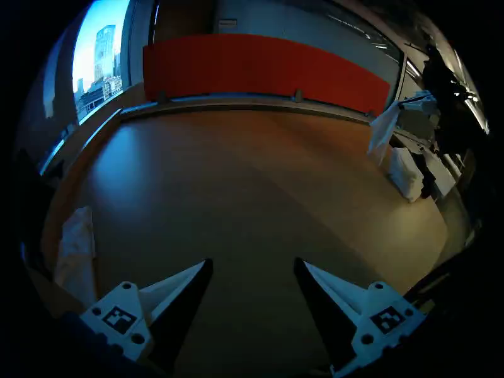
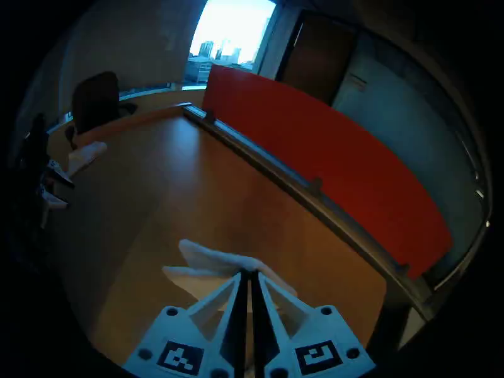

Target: Fold towel

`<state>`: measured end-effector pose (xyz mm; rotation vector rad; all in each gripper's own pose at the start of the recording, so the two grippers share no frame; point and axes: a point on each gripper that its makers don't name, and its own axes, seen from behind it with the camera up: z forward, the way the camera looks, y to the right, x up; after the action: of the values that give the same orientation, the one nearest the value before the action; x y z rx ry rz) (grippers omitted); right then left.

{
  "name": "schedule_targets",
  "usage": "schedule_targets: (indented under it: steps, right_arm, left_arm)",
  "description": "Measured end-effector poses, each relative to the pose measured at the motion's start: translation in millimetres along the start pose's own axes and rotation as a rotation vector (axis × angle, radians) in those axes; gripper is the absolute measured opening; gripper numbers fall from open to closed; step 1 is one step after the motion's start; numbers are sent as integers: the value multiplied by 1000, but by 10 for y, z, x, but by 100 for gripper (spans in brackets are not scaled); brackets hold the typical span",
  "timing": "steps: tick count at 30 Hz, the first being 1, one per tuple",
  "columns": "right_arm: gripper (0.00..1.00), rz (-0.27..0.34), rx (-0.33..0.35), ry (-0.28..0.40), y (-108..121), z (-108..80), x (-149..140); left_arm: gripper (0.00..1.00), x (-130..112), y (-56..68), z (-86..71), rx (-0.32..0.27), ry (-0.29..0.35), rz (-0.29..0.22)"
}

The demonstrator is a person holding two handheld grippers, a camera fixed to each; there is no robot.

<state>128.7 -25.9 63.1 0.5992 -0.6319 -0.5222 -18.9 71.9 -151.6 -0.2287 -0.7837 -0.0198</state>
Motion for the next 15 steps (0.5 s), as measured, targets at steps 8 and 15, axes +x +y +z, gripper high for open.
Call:
schedule_targets:
  steps: [8,15]
  right_arm:
    - [3,14,-51,-39,467,-93,-212]
    - [3,31,-93,-57,858,-151,-325]
  left_arm:
    - [95,30,17,7,8,-5,2]
    - [96,58,43,15,16,-9,10]
